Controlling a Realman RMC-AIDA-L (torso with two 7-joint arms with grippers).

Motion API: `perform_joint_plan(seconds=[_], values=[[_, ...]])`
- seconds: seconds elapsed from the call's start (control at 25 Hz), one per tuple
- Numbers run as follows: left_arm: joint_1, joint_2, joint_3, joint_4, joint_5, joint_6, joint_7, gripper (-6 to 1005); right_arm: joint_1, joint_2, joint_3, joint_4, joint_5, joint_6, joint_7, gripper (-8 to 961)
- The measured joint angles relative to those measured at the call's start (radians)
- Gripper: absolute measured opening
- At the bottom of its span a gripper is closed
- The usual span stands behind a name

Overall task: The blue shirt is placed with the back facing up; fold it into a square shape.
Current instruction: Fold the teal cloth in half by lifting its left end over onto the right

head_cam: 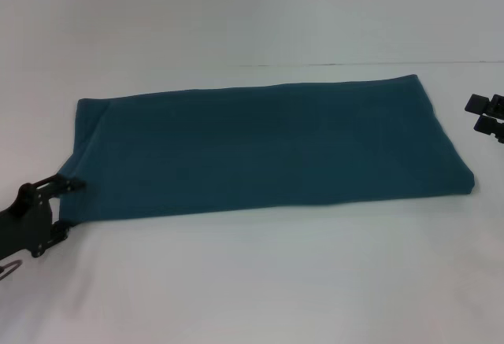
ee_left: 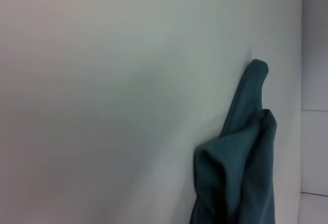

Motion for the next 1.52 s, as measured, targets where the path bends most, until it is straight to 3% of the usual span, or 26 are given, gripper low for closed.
perform_joint_plan(seconds=[0.44,0.72,1.28,1.52], values=[[-0.066,0.009,0.037,-0.044,0.001,-0.064,0.007,636,-0.015,0.002,0.016,0.0,0.006,-0.002,-0.002,673],[-0.074,0.0,0.038,-0.035,-0.001,-0.066,0.038,598,-0.02,0.005,0.04,0.005,0.005,-0.002,-0.003,673],[-0.059,0.0,0.013,-0.023,-0.024,0.001,0.139,176,-0.03,0.0,0.042,0.03,0.007,0.013,-0.007,673],[-0.062,0.004,0.02,0.066,-0.019,0.022,0.229,28,-0.031,0.0,0.043,0.039,0.008,0.019,-0.002,673]])
